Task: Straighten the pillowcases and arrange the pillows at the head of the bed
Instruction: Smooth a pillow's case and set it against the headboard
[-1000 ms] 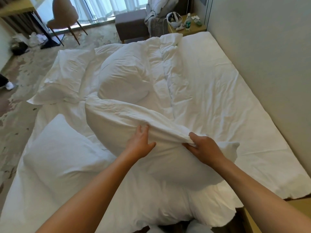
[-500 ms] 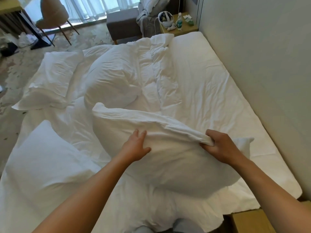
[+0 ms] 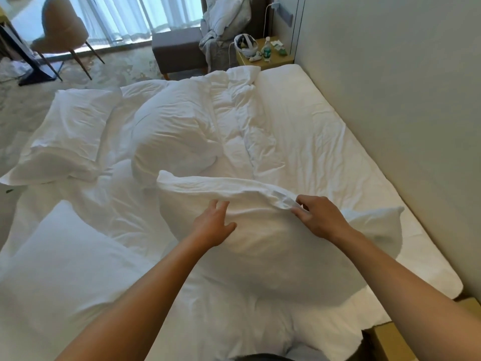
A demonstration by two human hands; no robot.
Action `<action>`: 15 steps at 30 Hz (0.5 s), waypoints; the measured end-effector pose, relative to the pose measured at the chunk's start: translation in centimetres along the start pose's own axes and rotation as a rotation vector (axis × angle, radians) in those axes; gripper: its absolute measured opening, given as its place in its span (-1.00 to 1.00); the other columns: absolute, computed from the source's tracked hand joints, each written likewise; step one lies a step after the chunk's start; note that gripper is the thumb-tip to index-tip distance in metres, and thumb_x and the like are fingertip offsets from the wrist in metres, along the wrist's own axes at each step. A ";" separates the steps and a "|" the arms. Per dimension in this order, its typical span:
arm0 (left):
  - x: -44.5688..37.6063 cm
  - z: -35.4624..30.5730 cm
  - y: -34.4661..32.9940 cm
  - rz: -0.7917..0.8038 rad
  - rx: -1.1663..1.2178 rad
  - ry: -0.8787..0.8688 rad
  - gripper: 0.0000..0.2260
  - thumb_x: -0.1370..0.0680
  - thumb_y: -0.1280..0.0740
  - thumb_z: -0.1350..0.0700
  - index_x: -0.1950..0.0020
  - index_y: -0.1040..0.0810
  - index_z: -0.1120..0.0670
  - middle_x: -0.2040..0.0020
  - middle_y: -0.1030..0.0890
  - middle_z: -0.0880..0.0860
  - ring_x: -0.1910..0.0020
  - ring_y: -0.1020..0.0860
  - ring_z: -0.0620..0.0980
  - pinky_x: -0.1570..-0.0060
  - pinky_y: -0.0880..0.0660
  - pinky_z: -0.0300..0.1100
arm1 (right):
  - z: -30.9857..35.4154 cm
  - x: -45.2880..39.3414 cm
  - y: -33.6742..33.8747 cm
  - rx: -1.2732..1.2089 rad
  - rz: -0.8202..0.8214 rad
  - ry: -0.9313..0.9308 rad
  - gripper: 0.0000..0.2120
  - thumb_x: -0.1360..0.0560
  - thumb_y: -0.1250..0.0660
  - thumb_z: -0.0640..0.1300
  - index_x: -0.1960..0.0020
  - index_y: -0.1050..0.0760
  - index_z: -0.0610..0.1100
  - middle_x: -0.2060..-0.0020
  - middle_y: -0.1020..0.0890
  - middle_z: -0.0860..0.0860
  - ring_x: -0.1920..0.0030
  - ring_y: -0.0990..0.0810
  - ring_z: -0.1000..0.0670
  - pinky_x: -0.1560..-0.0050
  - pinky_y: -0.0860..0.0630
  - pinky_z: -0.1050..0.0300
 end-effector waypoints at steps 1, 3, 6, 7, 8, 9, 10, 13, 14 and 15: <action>-0.3 0.4 0.3 -0.010 0.007 -0.019 -0.29 -0.57 -0.34 -0.21 -0.63 -0.15 -0.03 -0.63 -0.17 0.09 -0.50 -0.39 0.15 -0.30 -0.49 0.08 | 0.1 0.7 0.3 -0.016 -0.029 -0.021 -0.74 -0.61 -0.32 0.14 0.20 -0.44 0.07 0.36 -0.53 0.10 0.31 -0.52 0.06 0.32 -0.40 0.06; -1.0 0.8 0.9 -0.024 -0.010 -0.075 -0.26 -0.57 -0.35 -0.20 -0.65 -0.11 -0.03 -0.66 -0.11 0.12 -0.62 -0.17 0.15 -0.46 -0.35 0.11 | 0.1 2.1 0.8 -0.054 -0.084 -0.059 -0.75 -0.60 -0.34 0.15 0.19 -0.48 0.07 0.39 -0.54 0.07 0.32 -0.53 0.05 0.28 -0.45 0.00; -2.4 0.4 1.2 -0.060 -0.048 -0.184 -0.24 -0.56 -0.33 -0.22 -0.66 -0.11 -0.01 -0.66 -0.10 0.13 -0.65 -0.05 0.14 -0.58 -0.16 0.11 | 0.2 4.6 1.5 -0.094 -0.158 -0.093 -0.76 -0.58 -0.38 0.16 0.20 -0.53 0.08 0.44 -0.52 0.05 0.37 -0.50 0.07 0.30 -0.44 0.04; -2.8 0.1 1.1 -0.054 -0.058 -0.210 -0.24 -0.56 -0.32 -0.23 -0.66 -0.12 -0.01 -0.66 -0.13 0.13 -0.65 -0.07 0.14 -0.59 -0.12 0.12 | 0.2 5.4 1.7 -0.101 -0.176 -0.109 -0.78 -0.57 -0.39 0.16 0.18 -0.56 0.09 0.45 -0.53 0.06 0.37 -0.50 0.08 0.29 -0.43 0.05; -3.1 -0.1 1.1 -0.044 -0.068 -0.233 -0.26 -0.56 -0.31 -0.24 -0.65 -0.15 0.00 -0.63 -0.19 0.12 -0.63 -0.12 0.14 -0.59 -0.11 0.13 | 0.0 6.1 1.8 -0.109 -0.194 -0.122 -0.80 -0.56 -0.41 0.17 0.17 -0.58 0.09 0.45 -0.53 0.06 0.37 -0.49 0.08 0.29 -0.44 0.06; -3.3 -0.3 1.0 -0.038 -0.066 -0.257 -0.30 -0.56 -0.31 -0.24 -0.62 -0.24 0.02 -0.57 -0.30 0.12 -0.58 -0.22 0.15 -0.57 -0.16 0.12 | -0.1 6.8 1.9 -0.117 -0.209 -0.136 -0.82 -0.55 -0.42 0.17 0.15 -0.60 0.11 0.45 -0.54 0.07 0.38 -0.49 0.09 0.29 -0.43 0.07; -3.5 -0.5 0.9 -0.043 -0.053 -0.289 -0.40 -0.56 -0.32 -0.21 -0.53 -0.37 0.05 -0.44 -0.44 0.12 -0.48 -0.36 0.16 -0.50 -0.27 0.08 | -0.4 7.3 1.9 -0.116 -0.224 -0.145 -0.84 -0.54 -0.43 0.17 0.14 -0.61 0.12 0.46 -0.53 0.09 0.38 -0.49 0.10 0.30 -0.42 0.08; -3.7 -0.7 0.8 -0.046 -0.067 -0.388 -0.77 -0.61 -0.28 -0.06 -0.05 -0.59 0.09 -0.02 -0.62 0.06 -0.09 -0.57 0.15 -0.09 -0.47 0.00 | -1.3 8.5 2.1 0.025 -0.255 -0.138 -0.83 -0.49 -0.44 0.22 0.11 -0.61 0.14 0.34 -0.55 0.21 0.33 -0.51 0.18 0.33 -0.38 0.18; -3.6 -0.5 0.8 -0.033 -0.070 -0.392 -0.80 -0.62 -0.27 -0.03 0.03 -0.57 0.08 0.03 -0.61 0.04 -0.02 -0.58 0.14 0.00 -0.49 -0.01 | -2.0 8.7 2.0 0.080 -0.244 -0.154 -0.81 -0.47 -0.41 0.24 0.12 -0.60 0.14 0.28 -0.55 0.21 0.30 -0.52 0.17 0.32 -0.38 0.19; -3.4 -0.3 0.9 -0.026 -0.062 -0.387 -0.83 -0.63 -0.27 0.00 0.05 -0.55 0.06 0.06 -0.61 0.02 0.02 -0.58 0.12 0.08 -0.49 -0.02 | -2.7 8.8 2.0 0.117 -0.219 -0.183 -0.78 -0.45 -0.38 0.27 0.15 -0.59 0.13 0.23 -0.56 0.18 0.26 -0.54 0.14 0.30 -0.40 0.17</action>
Point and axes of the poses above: each hand's wrist, its own x-axis away from the middle knuckle, its own y-axis out of the back of the hand, z = x × y, the point moved 4 cm from there along -x, towards the middle knuckle
